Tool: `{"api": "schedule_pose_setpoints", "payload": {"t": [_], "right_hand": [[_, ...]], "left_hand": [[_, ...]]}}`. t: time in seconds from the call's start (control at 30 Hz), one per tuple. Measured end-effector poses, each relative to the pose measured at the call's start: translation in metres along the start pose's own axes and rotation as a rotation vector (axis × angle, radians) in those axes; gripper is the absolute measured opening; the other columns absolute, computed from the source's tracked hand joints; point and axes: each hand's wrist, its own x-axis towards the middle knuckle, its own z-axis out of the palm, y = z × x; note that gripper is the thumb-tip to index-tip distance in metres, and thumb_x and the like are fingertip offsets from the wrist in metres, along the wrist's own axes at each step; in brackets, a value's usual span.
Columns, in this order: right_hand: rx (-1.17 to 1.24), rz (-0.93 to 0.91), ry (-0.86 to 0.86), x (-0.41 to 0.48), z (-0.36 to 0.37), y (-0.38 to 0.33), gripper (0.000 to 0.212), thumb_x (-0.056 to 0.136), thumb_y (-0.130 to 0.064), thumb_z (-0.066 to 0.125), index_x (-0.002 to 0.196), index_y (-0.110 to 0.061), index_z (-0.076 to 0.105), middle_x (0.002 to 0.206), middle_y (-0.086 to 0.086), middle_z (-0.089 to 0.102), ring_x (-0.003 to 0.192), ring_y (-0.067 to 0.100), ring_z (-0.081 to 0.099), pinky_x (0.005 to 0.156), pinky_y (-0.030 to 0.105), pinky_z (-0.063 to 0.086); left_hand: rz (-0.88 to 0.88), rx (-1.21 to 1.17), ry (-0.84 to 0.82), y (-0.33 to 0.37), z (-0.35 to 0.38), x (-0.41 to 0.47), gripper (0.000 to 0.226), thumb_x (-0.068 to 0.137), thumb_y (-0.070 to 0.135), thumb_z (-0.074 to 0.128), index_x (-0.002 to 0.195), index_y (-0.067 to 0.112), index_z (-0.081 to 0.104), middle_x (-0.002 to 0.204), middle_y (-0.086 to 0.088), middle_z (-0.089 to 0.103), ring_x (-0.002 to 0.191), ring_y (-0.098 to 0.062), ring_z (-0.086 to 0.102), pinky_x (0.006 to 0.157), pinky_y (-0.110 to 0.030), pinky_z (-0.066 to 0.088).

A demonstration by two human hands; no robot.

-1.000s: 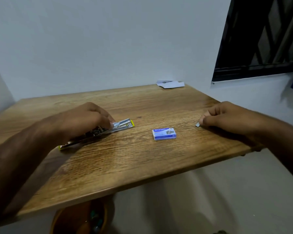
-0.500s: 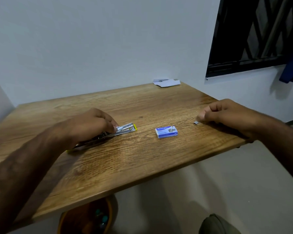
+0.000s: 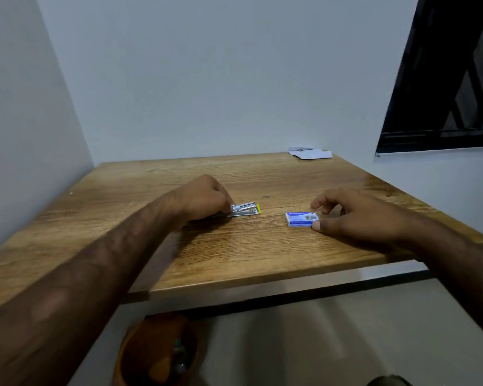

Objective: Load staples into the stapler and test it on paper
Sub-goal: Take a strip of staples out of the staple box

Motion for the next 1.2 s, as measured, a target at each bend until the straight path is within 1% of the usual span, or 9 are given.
{"api": "schedule_pose_setpoints", "payload": {"t": [0.17, 0.4, 0.5, 0.57, 0.7, 0.83, 0.93, 1.07, 1.2], "right_hand": [[0.062, -0.112, -0.065, 0.009, 0.008, -0.003, 0.023, 0.09, -0.04, 0.072, 0.113, -0.038, 0.073, 0.101, -0.008, 0.065, 0.083, 0.006, 0.062, 0.069, 0.023, 0.042], [0.076, -0.19, 0.061, 0.009, 0.023, 0.011, 0.024, 0.086, -0.046, 0.07, 0.11, -0.047, 0.072, 0.096, -0.013, 0.058, 0.083, -0.006, 0.056, 0.072, 0.027, 0.042], [0.067, -0.205, 0.09, 0.009, 0.025, 0.014, 0.028, 0.083, -0.051, 0.069, 0.11, -0.048, 0.071, 0.095, -0.015, 0.058, 0.084, -0.007, 0.055, 0.072, 0.029, 0.043], [0.072, -0.212, 0.098, 0.01, 0.026, 0.014, 0.031, 0.081, -0.053, 0.068, 0.111, -0.048, 0.071, 0.095, -0.015, 0.058, 0.084, -0.008, 0.054, 0.072, 0.03, 0.044], [0.075, -0.23, 0.097, 0.013, 0.026, 0.018, 0.035, 0.078, -0.056, 0.067, 0.112, -0.049, 0.069, 0.095, -0.015, 0.062, 0.084, -0.01, 0.054, 0.067, 0.023, 0.039], [0.14, -0.248, 0.084, 0.013, 0.024, 0.019, 0.027, 0.08, -0.045, 0.074, 0.107, -0.048, 0.074, 0.089, -0.012, 0.069, 0.069, -0.005, 0.056, 0.059, 0.017, 0.035], [0.135, -0.255, 0.076, 0.013, 0.025, 0.018, 0.026, 0.083, -0.038, 0.075, 0.107, -0.046, 0.074, 0.091, -0.027, 0.071, 0.072, -0.013, 0.06, 0.06, 0.011, 0.04], [0.089, -0.287, 0.047, 0.012, 0.023, 0.016, 0.025, 0.085, -0.036, 0.073, 0.106, -0.051, 0.073, 0.103, -0.037, 0.067, 0.099, -0.012, 0.061, 0.077, 0.019, 0.044], [0.091, -0.298, 0.053, 0.01, 0.019, 0.013, 0.025, 0.083, -0.034, 0.072, 0.095, -0.055, 0.071, 0.098, -0.027, 0.071, 0.092, -0.012, 0.06, 0.065, 0.008, 0.038]], "left_hand": [[0.001, -0.019, -0.017, -0.003, -0.005, -0.001, 0.013, 0.091, 0.009, 0.07, 0.097, 0.007, 0.082, 0.092, -0.01, 0.079, 0.078, -0.015, 0.064, 0.072, -0.023, 0.048], [-0.031, -0.023, 0.004, -0.005, -0.003, 0.014, 0.015, 0.089, 0.008, 0.071, 0.081, 0.013, 0.082, 0.066, 0.01, 0.073, 0.072, -0.008, 0.062, 0.07, -0.021, 0.043], [-0.039, -0.011, -0.058, -0.003, -0.006, 0.012, 0.014, 0.093, 0.013, 0.069, 0.091, 0.014, 0.083, 0.087, 0.003, 0.079, 0.081, -0.011, 0.065, 0.076, -0.025, 0.047], [0.051, 0.103, 0.077, 0.0, -0.011, 0.009, 0.014, 0.095, 0.02, 0.066, 0.097, 0.017, 0.08, 0.094, 0.001, 0.077, 0.084, -0.012, 0.065, 0.079, -0.028, 0.051], [0.37, 0.133, 0.571, 0.023, 0.0, -0.023, 0.013, 0.084, 0.032, 0.061, 0.079, 0.028, 0.072, 0.066, 0.019, 0.067, 0.057, 0.001, 0.058, 0.057, -0.016, 0.043], [0.317, 0.176, 0.144, 0.038, 0.05, -0.041, 0.028, 0.084, 0.042, 0.068, 0.111, 0.034, 0.068, 0.094, 0.017, 0.068, 0.076, -0.001, 0.057, 0.07, -0.021, 0.042], [0.268, 0.305, 0.037, 0.037, 0.073, -0.031, 0.057, 0.087, 0.046, 0.07, 0.139, 0.029, 0.053, 0.123, 0.012, 0.057, 0.098, -0.005, 0.052, 0.081, -0.022, 0.038], [0.277, 0.23, 0.104, 0.032, 0.076, -0.022, 0.035, 0.085, 0.046, 0.074, 0.118, 0.033, 0.069, 0.106, 0.015, 0.064, 0.091, -0.001, 0.056, 0.072, -0.022, 0.042], [0.265, 0.023, 0.154, 0.024, 0.073, -0.024, 0.022, 0.08, 0.036, 0.082, 0.101, 0.033, 0.076, 0.084, 0.017, 0.07, 0.061, 0.007, 0.053, 0.06, -0.019, 0.038]]}}
